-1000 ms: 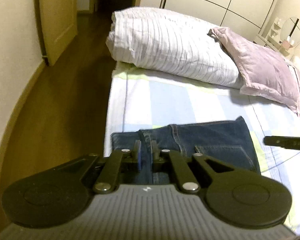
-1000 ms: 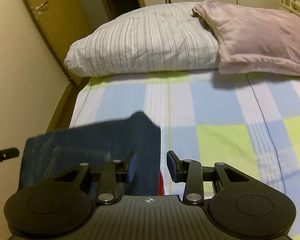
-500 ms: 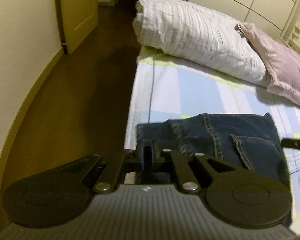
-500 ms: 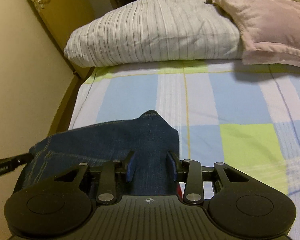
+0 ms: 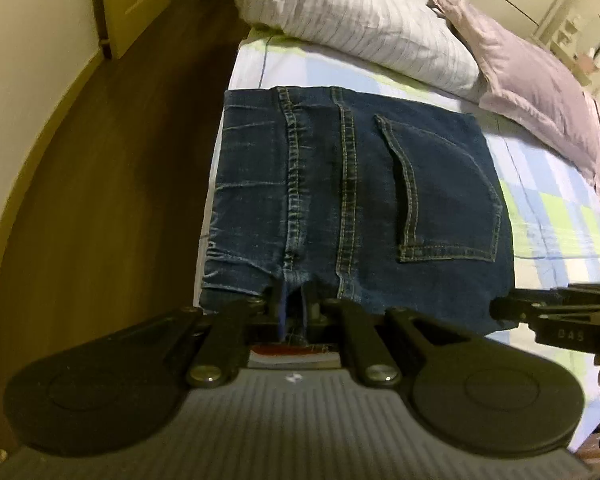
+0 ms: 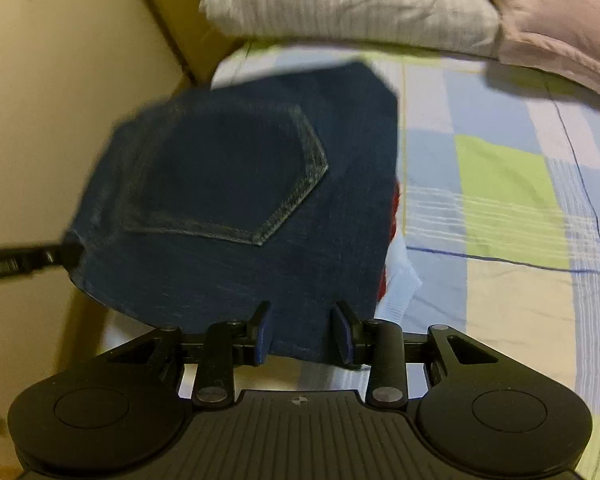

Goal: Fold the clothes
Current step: 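Lower the jeans onto the red and white stack with both tools, then open both tools and pull them back from the stacked jeans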

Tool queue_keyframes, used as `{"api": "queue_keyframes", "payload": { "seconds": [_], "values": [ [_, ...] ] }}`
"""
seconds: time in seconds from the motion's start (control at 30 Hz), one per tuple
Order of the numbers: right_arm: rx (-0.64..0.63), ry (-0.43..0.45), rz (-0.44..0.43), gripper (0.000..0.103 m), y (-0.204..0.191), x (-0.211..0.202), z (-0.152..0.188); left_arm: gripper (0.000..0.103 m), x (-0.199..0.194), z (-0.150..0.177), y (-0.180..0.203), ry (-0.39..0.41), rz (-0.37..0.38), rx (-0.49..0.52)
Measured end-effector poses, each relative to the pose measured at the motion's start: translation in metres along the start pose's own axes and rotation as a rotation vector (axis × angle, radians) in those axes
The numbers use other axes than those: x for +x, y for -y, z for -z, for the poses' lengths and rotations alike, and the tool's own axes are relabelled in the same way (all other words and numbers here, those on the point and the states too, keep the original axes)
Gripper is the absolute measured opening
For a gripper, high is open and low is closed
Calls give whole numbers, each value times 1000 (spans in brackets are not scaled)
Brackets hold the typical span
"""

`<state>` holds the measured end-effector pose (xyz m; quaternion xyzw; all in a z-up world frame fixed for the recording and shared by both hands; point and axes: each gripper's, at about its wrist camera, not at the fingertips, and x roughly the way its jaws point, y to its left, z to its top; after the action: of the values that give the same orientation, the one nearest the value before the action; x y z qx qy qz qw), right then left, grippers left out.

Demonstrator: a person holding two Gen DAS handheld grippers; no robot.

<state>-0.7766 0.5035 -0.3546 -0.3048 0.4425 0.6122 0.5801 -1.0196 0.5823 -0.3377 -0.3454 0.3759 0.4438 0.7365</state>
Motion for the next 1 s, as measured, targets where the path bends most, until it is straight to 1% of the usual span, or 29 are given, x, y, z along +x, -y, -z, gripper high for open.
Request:
{"api": "queue_keyframes", "payload": {
  "seconds": [0.07, 0.13, 0.2, 0.23, 0.3, 0.37, 0.5, 0.57, 0.63, 0.73, 0.8, 0.87, 1.0],
  "values": [
    [-7, 4, 21, 37, -4, -3, -3, 6, -8, -1, 4, 9, -14, 7],
    [9, 39, 23, 37, -5, -16, -3, 7, -14, 0, 5, 17, -22, -7],
    [23, 59, 18, 37, -3, -25, 2, 9, -13, 3, 5, 12, -40, -12],
    [33, 52, 20, 37, -2, -24, 5, 10, -13, 5, 5, 9, -49, -14],
    [39, -2, 34, 37, -3, -10, 11, 10, -15, 4, 9, 6, -67, -18],
    [56, -20, 48, 37, -3, -5, 13, 10, -18, 2, 14, 4, -85, -21],
    [77, 41, 38, 37, -9, -36, 15, 12, -44, 4, 28, -11, -125, 10],
    [75, 53, 30, 37, -12, -54, 21, 21, -60, 9, 38, -15, -152, 32],
    [85, 28, 35, 37, -16, -67, 32, 26, -78, 16, 50, -13, -172, 47],
    [95, -15, 39, 37, -23, -83, 47, 31, -107, 26, 65, 1, -175, 50],
    [79, -40, 40, 37, -31, -95, 57, 33, -126, 32, 76, 14, -175, 53],
    [56, -39, 44, 37, -36, -107, 64, 37, -144, 36, 87, 31, -176, 60],
    [24, -4, 42, 39, -38, -137, 71, 43, -173, 48, 108, 56, -193, 50]
  ]
}}
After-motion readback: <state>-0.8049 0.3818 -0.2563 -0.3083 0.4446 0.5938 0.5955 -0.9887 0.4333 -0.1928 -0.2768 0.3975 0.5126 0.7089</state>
